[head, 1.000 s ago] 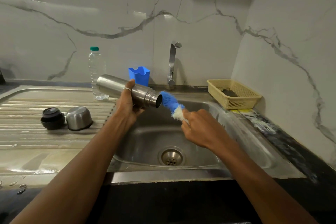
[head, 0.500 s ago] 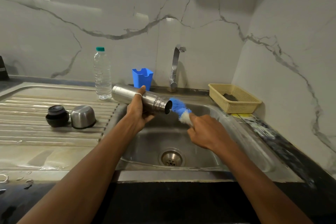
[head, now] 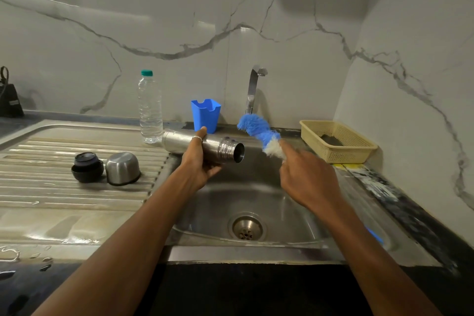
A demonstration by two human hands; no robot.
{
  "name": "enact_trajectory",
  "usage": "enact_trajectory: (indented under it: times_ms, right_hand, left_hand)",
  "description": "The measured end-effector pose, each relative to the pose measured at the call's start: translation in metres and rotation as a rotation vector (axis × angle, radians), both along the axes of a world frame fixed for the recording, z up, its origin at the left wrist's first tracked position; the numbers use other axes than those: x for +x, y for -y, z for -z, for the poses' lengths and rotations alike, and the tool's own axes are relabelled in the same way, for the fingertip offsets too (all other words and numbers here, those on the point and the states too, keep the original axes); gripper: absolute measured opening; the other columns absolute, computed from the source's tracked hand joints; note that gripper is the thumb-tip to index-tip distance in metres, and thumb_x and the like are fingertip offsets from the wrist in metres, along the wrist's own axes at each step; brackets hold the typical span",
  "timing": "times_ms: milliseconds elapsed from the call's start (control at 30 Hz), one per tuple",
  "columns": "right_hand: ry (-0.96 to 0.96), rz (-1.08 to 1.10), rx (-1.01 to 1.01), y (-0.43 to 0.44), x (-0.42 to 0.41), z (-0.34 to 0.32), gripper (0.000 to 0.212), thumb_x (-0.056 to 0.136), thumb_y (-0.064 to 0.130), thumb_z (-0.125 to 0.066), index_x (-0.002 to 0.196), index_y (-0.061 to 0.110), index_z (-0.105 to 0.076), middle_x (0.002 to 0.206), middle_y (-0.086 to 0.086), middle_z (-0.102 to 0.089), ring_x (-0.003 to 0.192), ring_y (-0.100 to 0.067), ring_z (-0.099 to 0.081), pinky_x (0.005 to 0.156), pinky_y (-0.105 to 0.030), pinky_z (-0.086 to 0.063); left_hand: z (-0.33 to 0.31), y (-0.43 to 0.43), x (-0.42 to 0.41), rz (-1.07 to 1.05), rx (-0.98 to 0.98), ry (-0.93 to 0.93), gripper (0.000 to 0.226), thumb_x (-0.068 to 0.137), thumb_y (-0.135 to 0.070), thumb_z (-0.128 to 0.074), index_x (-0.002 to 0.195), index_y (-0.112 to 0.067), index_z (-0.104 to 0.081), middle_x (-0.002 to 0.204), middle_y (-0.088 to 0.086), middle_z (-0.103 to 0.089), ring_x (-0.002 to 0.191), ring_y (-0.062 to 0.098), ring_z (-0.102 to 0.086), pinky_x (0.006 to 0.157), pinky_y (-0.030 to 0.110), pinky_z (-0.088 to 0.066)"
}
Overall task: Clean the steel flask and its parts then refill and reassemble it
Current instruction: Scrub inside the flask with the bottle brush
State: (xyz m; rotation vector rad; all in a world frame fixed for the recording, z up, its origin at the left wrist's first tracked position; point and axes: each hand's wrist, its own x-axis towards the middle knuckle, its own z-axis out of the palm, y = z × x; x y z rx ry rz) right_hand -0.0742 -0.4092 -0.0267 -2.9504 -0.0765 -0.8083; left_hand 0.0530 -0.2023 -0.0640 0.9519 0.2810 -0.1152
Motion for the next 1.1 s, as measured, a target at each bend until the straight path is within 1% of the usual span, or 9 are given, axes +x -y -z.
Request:
enact_trajectory:
  times_ms: [100,200,300,433,533,633,833,967,1100]
  right_hand:
    - [0.034,0.038,0.041,-0.005,-0.002,-0.012,0.04,0.1,0.022,-0.05,0.138,0.018,-0.04,0.098,-0.003,-0.065,0.075,-0.028,-0.057,0.063,-0.034,-0.036]
    - [0.126,0.053,-0.133,-0.019,-0.001,-0.035,0.037,0.098,0.017,-0.051,0.134,0.016,-0.042,0.106,-0.006,-0.067,0.085,-0.03,-0.066,0.062,-0.036,-0.04]
    - [0.197,0.013,-0.305,-0.043,0.017,-0.07,0.04,0.098,0.013,-0.053,0.137,0.016,-0.044,0.124,-0.01,-0.057,0.096,-0.03,-0.061,0.066,-0.039,-0.038]
    - [0.265,0.011,-0.48,-0.082,0.07,-0.121,0.036,0.097,0.012,-0.059,0.132,0.014,-0.052,0.126,-0.009,-0.054,0.106,-0.029,-0.058,0.07,-0.038,-0.033]
    - [0.222,0.009,-0.593,-0.111,0.112,-0.144,0.029,0.098,0.008,-0.054,0.127,0.011,-0.058,0.122,-0.009,-0.058,0.111,-0.03,-0.056,0.075,-0.039,-0.036]
    - [0.132,0.013,-0.68,-0.131,0.148,-0.153,0.025,0.099,0.019,-0.056,0.122,0.011,-0.062,0.12,-0.008,-0.061,0.114,-0.029,-0.055,0.089,-0.042,-0.042]
    - [0.082,0.028,-0.78,-0.144,0.203,-0.148,0.017,0.096,0.013,-0.059,0.112,0.015,-0.066,0.102,-0.004,-0.06,0.112,-0.028,-0.055,0.1,-0.043,-0.037]
    - [0.037,0.026,-0.863,-0.147,0.229,-0.145,0.024,0.097,0.005,-0.054,0.118,0.014,-0.063,0.121,-0.008,-0.063,0.122,-0.03,-0.05,0.106,-0.045,-0.033]
    - [-0.025,0.02,-0.873,-0.154,0.25,-0.135,0.027,0.098,0.002,-0.051,0.12,0.013,-0.063,0.128,-0.009,-0.062,0.126,-0.03,-0.046,0.108,-0.045,-0.031]
  left_hand:
    - [0.001,0.001,0.0,0.022,0.004,-0.008,0.059,0.082,-0.049,-0.077,0.128,-0.017,-0.057,0.114,0.013,-0.073,0.096,0.029,-0.074,0.086,0.047,-0.061]
    - [0.003,0.002,0.003,0.022,0.011,-0.016,0.064,0.079,-0.051,-0.079,0.129,-0.017,-0.057,0.112,0.014,-0.074,0.092,0.03,-0.076,0.08,0.049,-0.062]
    - [0.006,0.003,0.009,0.041,0.003,-0.012,0.064,0.078,-0.052,-0.079,0.128,-0.018,-0.059,0.11,0.012,-0.075,0.092,0.03,-0.076,0.077,0.048,-0.062]
    - [0.009,0.01,0.01,0.064,0.013,-0.008,0.06,0.079,-0.053,-0.078,0.124,-0.016,-0.061,0.111,0.012,-0.075,0.095,0.03,-0.075,0.079,0.047,-0.062]
    - [0.013,0.016,0.011,0.092,-0.003,-0.02,0.06,0.08,-0.053,-0.078,0.121,-0.014,-0.06,0.111,0.015,-0.074,0.097,0.032,-0.074,0.087,0.052,-0.06]
    - [0.014,0.021,0.012,0.124,-0.04,-0.027,0.06,0.081,-0.053,-0.078,0.121,-0.013,-0.06,0.112,0.017,-0.074,0.097,0.033,-0.074,0.086,0.054,-0.06]
    - [0.02,0.023,0.024,0.165,-0.093,-0.041,0.061,0.079,-0.052,-0.08,0.121,-0.011,-0.061,0.104,0.016,-0.077,0.092,0.034,-0.076,0.087,0.058,-0.059]
    - [0.022,0.026,0.027,0.174,-0.105,-0.055,0.062,0.08,-0.054,-0.079,0.122,-0.012,-0.061,0.104,0.016,-0.077,0.089,0.034,-0.077,0.084,0.058,-0.06]
    - [0.022,0.027,0.029,0.167,-0.088,-0.073,0.062,0.08,-0.056,-0.078,0.122,-0.013,-0.062,0.105,0.014,-0.077,0.086,0.031,-0.077,0.082,0.056,-0.061]
